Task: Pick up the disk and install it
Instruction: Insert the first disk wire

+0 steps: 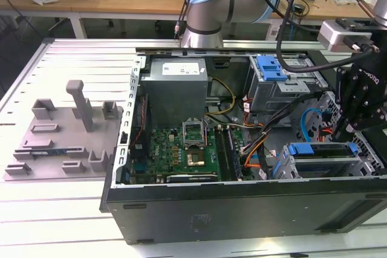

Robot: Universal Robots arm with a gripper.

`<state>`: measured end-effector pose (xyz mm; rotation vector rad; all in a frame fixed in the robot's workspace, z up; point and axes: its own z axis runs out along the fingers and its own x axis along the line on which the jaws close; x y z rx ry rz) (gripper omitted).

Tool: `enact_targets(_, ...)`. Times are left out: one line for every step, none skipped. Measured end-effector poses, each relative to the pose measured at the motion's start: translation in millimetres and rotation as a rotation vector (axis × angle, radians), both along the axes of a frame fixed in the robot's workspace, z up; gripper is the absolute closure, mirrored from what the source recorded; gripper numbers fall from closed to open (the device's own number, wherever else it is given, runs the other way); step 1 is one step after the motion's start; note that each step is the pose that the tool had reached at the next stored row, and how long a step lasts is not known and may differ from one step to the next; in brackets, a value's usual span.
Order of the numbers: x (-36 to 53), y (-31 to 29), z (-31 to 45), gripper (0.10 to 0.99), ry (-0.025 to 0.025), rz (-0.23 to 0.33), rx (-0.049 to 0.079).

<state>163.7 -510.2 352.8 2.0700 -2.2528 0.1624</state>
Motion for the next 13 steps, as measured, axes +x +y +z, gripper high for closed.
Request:
enact_targets(0.0,0.0,0.0,0.922,0.0001,0.002,0.000)
enact_targets(0.0,0.0,0.0,0.922,0.0000,0.004,0.000)
enact_targets(-0.1,0.0,0.0,0.922,0.0000,0.008,0.000)
enact_targets(-0.2,0.0,-0.1,0.922,0.0000,0.010,0.000)
enact_targets(-0.6,0.0,-0.1,0.922,0.0000,0.013,0.000)
enact_targets(-0.8,0.0,-0.1,0.922,0.0000,0.015,0.000)
enact_targets(-1.1,0.0,-0.2,0.922,0.0000,0.017,0.000)
enact_targets(-1.7,0.0,-0.2,0.922,0.0001,0.020,0.000)
enact_targets(-2.0,0.0,-0.2,0.922,0.0000,0.022,0.000)
enact_targets(-2.3,0.0,-0.3,0.922,0.0000,0.024,0.000)
enact_targets(-2.4,0.0,-0.3,0.922,0.0000,0.027,0.000)
enact_targets(-2.5,-0.1,-0.3,0.922,0.0000,0.031,0.000)
enact_targets(-2.5,-0.4,-0.6,0.922,0.0000,0.040,0.000)
